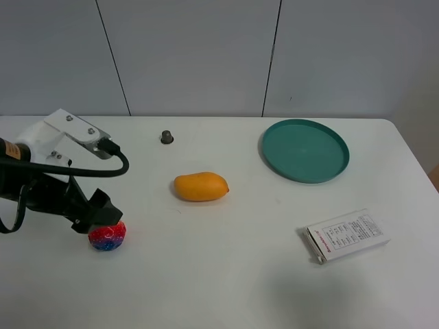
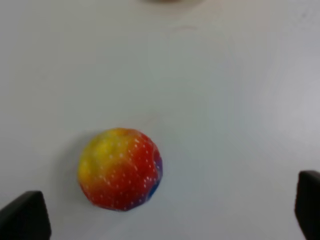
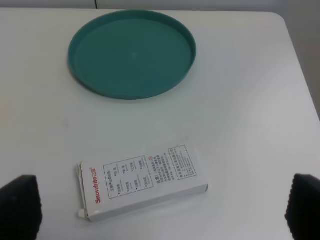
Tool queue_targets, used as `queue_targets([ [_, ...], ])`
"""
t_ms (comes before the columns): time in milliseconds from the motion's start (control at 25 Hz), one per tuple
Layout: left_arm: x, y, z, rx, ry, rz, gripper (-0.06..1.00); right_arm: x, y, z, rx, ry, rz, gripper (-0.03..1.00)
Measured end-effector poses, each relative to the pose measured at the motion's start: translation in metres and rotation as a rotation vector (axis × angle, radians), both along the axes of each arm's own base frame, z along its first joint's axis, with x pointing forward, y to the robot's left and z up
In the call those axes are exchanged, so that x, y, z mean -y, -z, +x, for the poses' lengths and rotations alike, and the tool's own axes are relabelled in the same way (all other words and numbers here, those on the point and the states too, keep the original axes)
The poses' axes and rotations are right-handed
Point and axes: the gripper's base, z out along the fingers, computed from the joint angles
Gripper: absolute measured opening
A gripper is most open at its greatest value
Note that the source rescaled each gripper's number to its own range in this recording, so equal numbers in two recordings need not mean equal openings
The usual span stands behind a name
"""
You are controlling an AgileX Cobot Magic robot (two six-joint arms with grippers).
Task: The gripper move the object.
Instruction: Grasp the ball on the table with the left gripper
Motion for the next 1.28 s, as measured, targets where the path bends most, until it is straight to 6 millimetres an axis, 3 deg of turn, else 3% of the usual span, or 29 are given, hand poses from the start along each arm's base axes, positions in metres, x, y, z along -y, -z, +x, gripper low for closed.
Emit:
queue_targets([
  [200, -0.006, 0.034, -0.012, -0.003, 0.023, 0.050, 1.00, 0.000, 0.000, 0.000, 0.000, 0.000, 0.000, 1.00],
  [400, -0.010, 0.049, -0.013, 0.077, 0.030, 0.066, 1.00, 0.000, 0.000, 0.000, 0.000, 0.000, 0.000, 1.00],
  [600, -0.008, 0.058, -0.005, 0.105, 0.031, 0.078, 1.00, 0.000, 0.000, 0.000, 0.000, 0.000, 0.000, 1.00],
  [800, -0.004, 0.090, 0.007, 0.007, 0.033, 0.125, 1.00, 0.000, 0.000, 0.000, 0.000, 0.000, 0.000, 1.00],
  [1280, 0.000, 0.121, 0.020, -0.016, 0.040, 0.162, 1.00, 0.000, 0.000, 0.000, 0.000, 0.000, 0.000, 1.00],
])
